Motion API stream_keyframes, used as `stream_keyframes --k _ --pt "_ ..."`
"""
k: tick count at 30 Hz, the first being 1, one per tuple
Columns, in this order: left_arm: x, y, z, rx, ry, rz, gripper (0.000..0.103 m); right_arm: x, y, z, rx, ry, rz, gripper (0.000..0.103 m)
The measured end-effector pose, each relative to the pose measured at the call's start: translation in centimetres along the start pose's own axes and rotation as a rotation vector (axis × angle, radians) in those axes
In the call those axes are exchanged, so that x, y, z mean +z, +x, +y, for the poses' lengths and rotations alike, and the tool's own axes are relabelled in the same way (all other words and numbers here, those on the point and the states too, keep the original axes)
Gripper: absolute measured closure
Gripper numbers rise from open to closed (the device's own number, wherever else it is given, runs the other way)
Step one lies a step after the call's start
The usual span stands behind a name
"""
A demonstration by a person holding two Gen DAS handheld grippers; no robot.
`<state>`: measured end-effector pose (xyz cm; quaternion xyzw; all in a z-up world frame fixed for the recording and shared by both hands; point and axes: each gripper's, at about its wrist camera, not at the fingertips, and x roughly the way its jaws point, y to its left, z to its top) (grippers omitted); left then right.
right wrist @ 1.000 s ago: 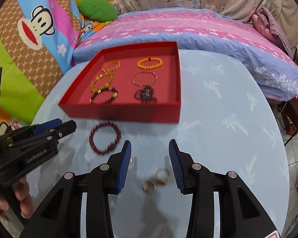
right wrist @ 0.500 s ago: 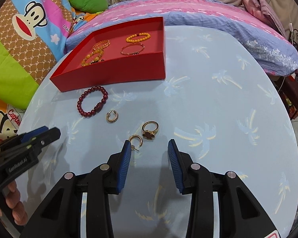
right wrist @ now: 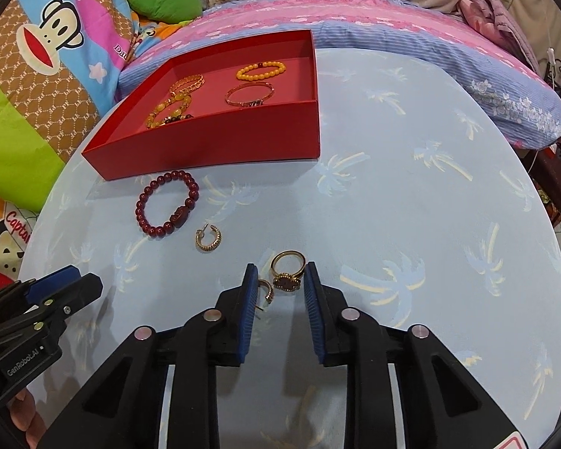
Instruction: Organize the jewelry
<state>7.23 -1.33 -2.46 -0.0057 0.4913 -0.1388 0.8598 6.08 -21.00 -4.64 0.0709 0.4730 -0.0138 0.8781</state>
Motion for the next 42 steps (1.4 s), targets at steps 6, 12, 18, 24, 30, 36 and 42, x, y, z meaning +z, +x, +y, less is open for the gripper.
stream_keyframes --k 6,12,18,24,30,36,42 --pt "0.1 -0.1 -0.2 -0.003 0.002 -0.005 0.059 -0.2 -0.2 0.2 -0.011 -0.022 -0.006 0.09" --pt "0.3 0.0 -0.4 -0.003 0.001 -0.001 0.055 -0.6 -0.7 -0.2 -0.008 -0.011 -0.011 0.09" --pt "1.4 0.2 -1.0 -0.009 0.001 -0.014 0.05 -0.8 -1.9 -1.0 0.004 0.018 -0.029 0.09" --pt "3.4 1.3 -1.3 -0.011 -0.01 -0.023 0.05 -0.7 -2.8 -1.1 0.023 0.029 -0.042 0.09" --pt "5.2 3.0 -1.7 0.005 -0.01 -0.025 0.05 -0.6 -3.0 -0.8 0.041 0.03 -0.041 0.09" --pt "5.5 5.1 -1.9 0.018 -0.001 0.011 0.061 -0.7 -2.7 -0.4 0.049 0.027 -0.032 0.09" --pt "5.3 5.1 -2.1 0.049 0.045 -0.007 0.089 -0.7 -2.6 -0.5 0.053 0.028 -0.03 0.09"
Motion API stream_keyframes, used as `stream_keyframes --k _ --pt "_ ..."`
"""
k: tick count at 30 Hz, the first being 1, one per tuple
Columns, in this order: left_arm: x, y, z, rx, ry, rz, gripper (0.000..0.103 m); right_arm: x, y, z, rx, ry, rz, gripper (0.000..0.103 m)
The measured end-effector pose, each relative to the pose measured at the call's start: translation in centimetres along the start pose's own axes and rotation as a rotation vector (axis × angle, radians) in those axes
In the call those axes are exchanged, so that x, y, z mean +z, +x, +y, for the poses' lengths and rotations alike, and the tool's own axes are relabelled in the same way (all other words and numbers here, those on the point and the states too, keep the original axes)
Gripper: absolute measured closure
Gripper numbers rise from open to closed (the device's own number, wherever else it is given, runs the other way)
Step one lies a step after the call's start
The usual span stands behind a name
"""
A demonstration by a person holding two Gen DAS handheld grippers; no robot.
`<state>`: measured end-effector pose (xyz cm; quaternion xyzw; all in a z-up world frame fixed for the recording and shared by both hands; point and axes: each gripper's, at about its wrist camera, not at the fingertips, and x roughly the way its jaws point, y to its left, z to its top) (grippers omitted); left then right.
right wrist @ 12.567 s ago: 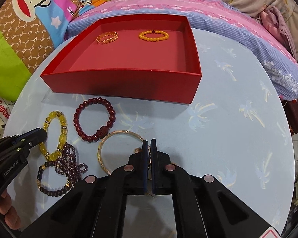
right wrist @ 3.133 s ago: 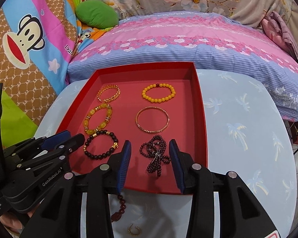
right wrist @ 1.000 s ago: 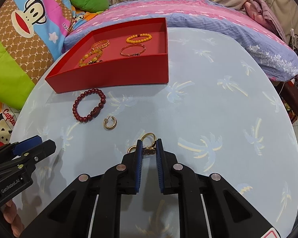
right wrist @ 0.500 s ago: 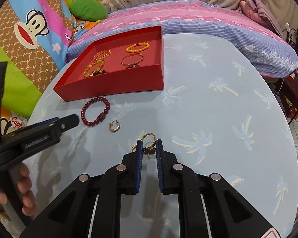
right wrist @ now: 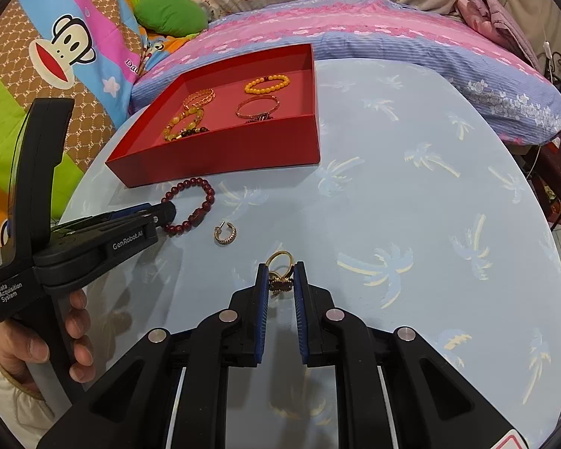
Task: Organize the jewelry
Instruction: 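Grasp the dark red bead bracelet with the left tool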
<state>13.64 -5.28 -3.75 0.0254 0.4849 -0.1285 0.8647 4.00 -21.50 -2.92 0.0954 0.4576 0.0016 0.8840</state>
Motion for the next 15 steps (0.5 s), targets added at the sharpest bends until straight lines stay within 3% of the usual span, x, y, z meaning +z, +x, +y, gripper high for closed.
stream_keyframes --k 3,15 --pt "-0.2 -0.2 0.1 -0.015 0.0 0.007 0.096 0.0 0.0 0.1 0.005 0.0 0.001 0.09" --pt "-2.2 -3.2 -0.8 -0.054 0.014 0.016 0.096 -1.1 -1.3 1.4 0.033 -0.023 -0.008 0.09"
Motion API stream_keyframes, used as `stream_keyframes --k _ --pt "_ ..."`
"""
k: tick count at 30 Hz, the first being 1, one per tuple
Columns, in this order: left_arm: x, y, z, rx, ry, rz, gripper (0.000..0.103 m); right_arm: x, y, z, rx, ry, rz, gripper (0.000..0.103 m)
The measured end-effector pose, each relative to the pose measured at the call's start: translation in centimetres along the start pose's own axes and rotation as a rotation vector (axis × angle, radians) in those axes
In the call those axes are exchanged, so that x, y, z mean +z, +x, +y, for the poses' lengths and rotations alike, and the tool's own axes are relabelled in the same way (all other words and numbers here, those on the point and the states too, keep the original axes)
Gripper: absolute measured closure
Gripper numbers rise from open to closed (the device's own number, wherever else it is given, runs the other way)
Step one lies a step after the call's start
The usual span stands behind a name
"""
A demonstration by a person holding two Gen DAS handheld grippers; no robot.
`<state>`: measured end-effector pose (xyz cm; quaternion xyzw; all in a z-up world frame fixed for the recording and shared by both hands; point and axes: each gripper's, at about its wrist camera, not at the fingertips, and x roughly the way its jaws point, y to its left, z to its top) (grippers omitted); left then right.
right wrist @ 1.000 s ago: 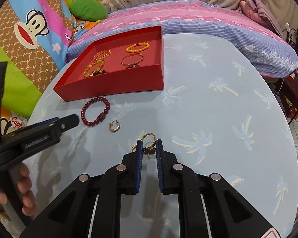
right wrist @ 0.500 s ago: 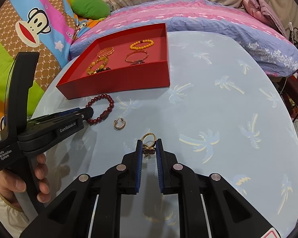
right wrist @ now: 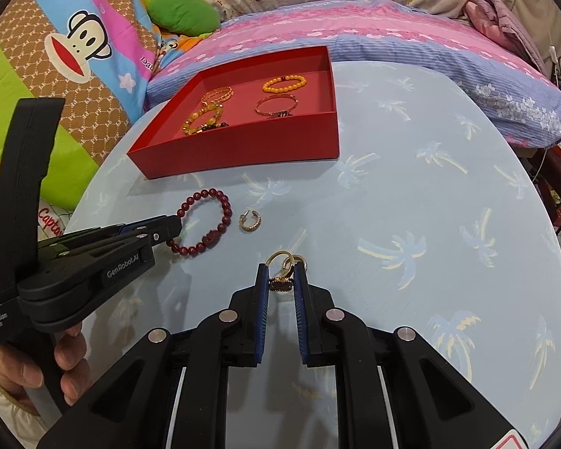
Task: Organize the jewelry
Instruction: 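Grasp the dark red bead bracelet with the left tool, then carry the red bead bracelet and the gold ring over the red box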
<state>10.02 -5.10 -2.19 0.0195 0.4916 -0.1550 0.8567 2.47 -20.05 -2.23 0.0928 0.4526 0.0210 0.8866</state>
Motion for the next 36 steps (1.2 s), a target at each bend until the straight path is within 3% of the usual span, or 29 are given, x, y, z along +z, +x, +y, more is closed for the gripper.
stream_keyframes --k 20,36 --pt "-0.6 -7.1 -1.3 -0.075 0.019 -0.083 0.096 0.5 -3.5 2.3 0.046 -0.039 -0.073 0.09" --pt "2.7 -9.3 -2.2 -0.091 0.047 -0.151 0.096 4.0 -4.4 2.5 0.053 -0.055 -0.137 0.09"
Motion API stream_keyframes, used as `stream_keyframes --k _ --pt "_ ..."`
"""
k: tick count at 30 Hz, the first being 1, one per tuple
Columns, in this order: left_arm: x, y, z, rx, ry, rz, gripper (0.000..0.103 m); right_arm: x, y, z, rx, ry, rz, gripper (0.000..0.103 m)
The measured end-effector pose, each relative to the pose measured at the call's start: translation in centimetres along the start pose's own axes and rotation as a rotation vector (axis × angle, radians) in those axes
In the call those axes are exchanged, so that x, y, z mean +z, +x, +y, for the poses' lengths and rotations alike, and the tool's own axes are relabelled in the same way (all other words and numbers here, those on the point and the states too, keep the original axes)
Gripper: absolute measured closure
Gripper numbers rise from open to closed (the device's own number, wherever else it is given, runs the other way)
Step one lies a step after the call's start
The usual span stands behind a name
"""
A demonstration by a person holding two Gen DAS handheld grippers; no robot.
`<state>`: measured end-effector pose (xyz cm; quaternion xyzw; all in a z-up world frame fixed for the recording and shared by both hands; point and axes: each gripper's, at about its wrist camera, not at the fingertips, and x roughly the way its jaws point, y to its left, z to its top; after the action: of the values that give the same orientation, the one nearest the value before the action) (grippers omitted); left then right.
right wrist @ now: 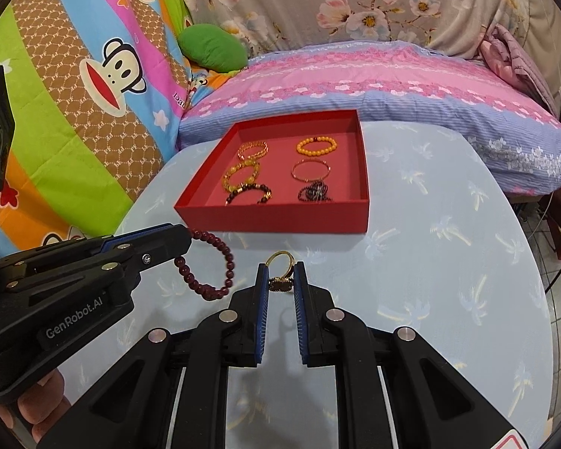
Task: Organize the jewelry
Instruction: 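Carry the red bead bracelet and the gold ring over the red box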
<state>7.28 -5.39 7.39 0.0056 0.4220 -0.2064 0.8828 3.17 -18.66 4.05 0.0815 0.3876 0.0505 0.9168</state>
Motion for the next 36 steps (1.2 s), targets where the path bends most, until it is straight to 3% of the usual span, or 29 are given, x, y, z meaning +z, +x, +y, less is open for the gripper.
stream_keyframes --k 10,21,36 --pt "4.5 2.0 0.1 0.001 0.013 -0.026 0.095 4.5 2.4 -0.7 -0.027 -0.016 -0.028 0.09" --pt "9.4 7.3 1.2 0.016 -0.004 -0.008 0.096 9.7 7.0 -2.0 -0.038 -0.009 -0.025 0.09" --pt "12.1 14.6 3.6 0.043 -0.018 0.057 0.096 11.9 14.1 -3.4 -0.066 -0.009 0.041 0.09"
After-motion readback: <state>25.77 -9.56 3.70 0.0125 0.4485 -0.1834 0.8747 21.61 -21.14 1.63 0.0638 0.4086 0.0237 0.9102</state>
